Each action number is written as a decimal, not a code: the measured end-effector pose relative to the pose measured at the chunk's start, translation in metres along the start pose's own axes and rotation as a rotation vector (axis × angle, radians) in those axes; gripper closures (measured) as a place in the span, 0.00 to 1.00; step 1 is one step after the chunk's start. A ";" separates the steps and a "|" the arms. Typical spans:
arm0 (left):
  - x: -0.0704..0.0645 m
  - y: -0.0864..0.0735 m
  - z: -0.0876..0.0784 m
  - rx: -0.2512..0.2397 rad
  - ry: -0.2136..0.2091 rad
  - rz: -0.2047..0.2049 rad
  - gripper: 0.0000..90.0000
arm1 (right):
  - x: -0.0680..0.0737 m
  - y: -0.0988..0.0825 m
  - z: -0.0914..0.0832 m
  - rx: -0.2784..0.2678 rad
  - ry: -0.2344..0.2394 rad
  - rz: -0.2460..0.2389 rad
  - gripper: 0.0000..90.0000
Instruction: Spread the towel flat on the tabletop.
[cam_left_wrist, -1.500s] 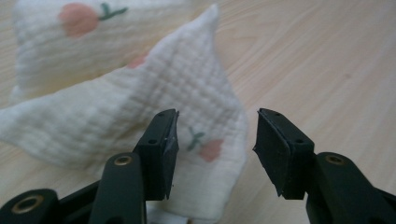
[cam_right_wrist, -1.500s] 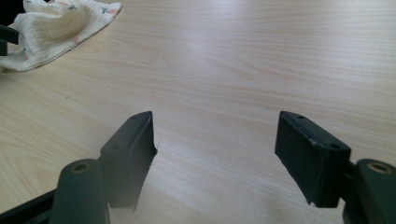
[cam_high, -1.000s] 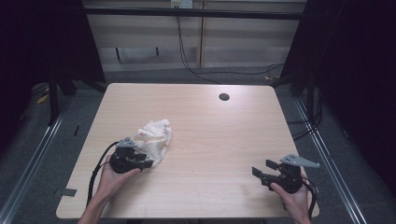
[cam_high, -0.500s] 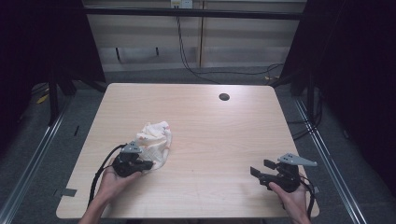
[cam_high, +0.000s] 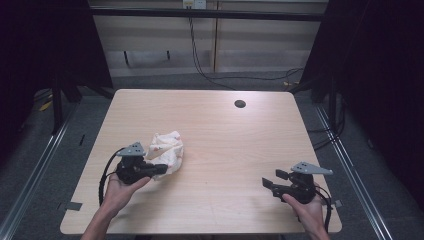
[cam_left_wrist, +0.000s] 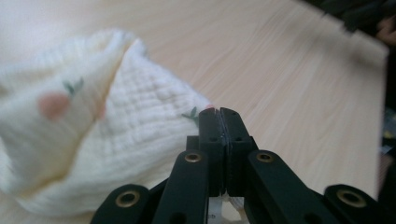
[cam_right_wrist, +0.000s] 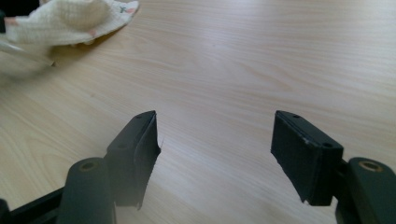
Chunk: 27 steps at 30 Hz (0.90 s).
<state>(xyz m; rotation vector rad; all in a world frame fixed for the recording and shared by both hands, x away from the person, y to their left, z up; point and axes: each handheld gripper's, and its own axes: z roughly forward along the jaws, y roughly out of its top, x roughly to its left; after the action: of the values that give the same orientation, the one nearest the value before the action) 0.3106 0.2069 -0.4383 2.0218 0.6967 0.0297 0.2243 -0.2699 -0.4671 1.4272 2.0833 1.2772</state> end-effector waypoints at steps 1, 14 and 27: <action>-0.002 0.003 -0.003 -0.012 -0.004 0.006 0.99 | 0.003 0.003 0.002 -0.001 0.011 -0.005 0.36; -0.021 0.034 -0.007 -0.091 -0.096 0.029 0.99 | 0.054 0.039 0.053 0.025 0.156 -0.157 0.57; -0.041 0.078 0.006 -0.122 -0.179 0.047 0.99 | 0.094 0.071 0.097 0.016 0.323 -0.174 0.51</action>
<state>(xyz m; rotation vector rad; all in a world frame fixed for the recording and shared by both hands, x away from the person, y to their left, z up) 0.3137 0.1533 -0.3685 1.8963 0.5219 -0.0782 0.2884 -0.1330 -0.4430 1.0728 2.3659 1.5022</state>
